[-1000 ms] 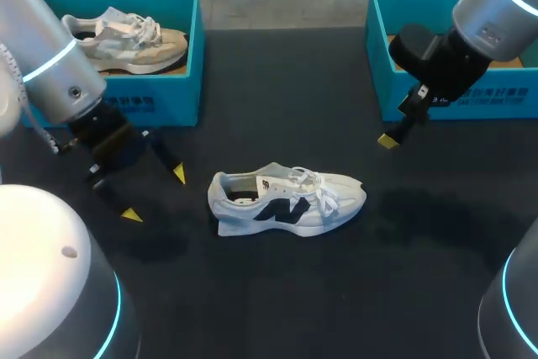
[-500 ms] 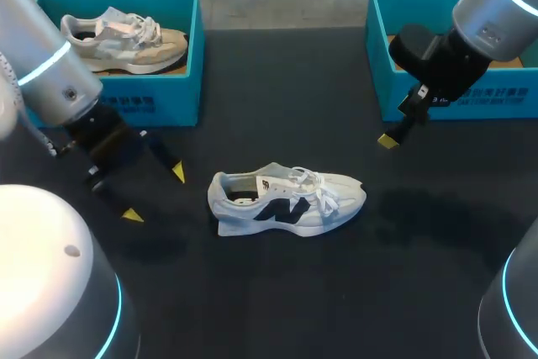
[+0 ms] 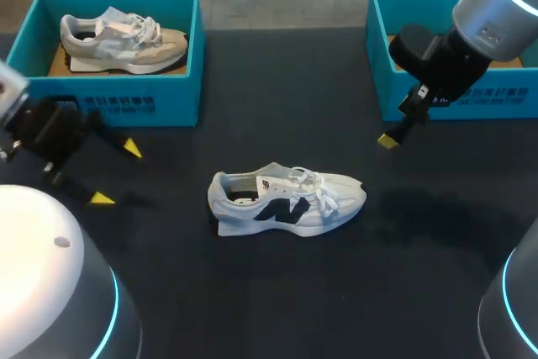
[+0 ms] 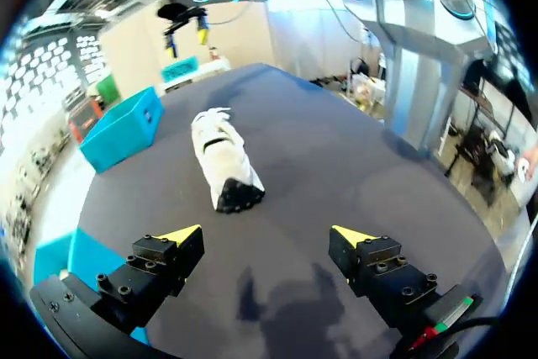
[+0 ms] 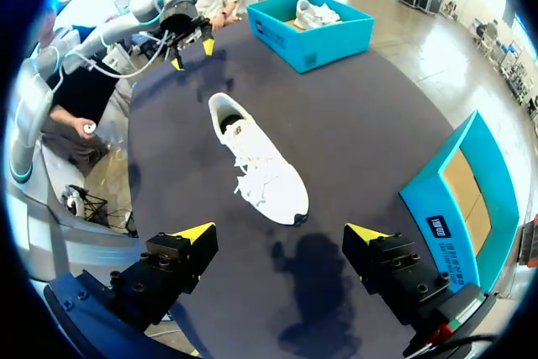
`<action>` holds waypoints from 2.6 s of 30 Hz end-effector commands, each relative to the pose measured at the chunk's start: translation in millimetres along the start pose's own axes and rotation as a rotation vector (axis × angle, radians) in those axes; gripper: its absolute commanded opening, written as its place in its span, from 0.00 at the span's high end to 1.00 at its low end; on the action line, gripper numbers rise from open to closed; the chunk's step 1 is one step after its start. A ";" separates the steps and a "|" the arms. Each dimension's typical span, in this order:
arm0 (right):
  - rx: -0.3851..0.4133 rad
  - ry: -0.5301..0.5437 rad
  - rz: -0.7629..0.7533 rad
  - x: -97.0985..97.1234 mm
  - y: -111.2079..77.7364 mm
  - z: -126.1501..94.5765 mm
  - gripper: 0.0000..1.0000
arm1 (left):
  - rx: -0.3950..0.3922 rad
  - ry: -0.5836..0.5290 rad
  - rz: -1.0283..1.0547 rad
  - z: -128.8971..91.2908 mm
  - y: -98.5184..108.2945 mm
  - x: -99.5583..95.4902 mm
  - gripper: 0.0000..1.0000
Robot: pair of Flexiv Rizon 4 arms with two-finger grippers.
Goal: Take the shoe out of the shoebox, open the shoe tongue, remove and reinsert the insole, then place the shoe into the shoebox
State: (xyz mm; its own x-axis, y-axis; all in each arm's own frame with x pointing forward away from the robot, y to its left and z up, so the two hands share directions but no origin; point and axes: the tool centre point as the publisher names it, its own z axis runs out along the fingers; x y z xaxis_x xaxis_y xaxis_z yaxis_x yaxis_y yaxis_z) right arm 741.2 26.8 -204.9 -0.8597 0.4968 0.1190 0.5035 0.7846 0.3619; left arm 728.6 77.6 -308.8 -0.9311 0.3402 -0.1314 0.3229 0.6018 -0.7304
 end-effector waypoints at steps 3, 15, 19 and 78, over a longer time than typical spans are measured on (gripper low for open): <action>0.002 0.001 0.001 -0.5 0.4 0.6 0.00 | 0.118 -0.066 -0.071 -1.1 24.0 7.0 0.00; 0.002 0.001 0.001 -0.5 0.4 0.6 0.00 | 0.267 -0.160 -0.235 1.1 51.9 12.9 0.00; 0.002 0.001 0.001 -0.5 0.4 0.6 0.00 | 0.273 -0.176 -0.270 4.1 60.8 15.7 0.00; 0.002 0.001 0.001 -0.5 0.4 0.6 0.00 | 0.272 -0.280 -0.299 68.6 38.4 -34.3 0.00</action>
State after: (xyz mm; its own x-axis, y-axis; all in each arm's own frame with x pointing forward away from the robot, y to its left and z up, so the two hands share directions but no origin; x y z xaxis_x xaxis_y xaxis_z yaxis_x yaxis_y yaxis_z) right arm 741.2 26.8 -204.9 -0.8596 0.4969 0.1190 0.5035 0.7845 0.3619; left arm 753.8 53.5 -374.5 -0.9979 -0.0501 -0.0420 0.0176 0.4118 -0.9111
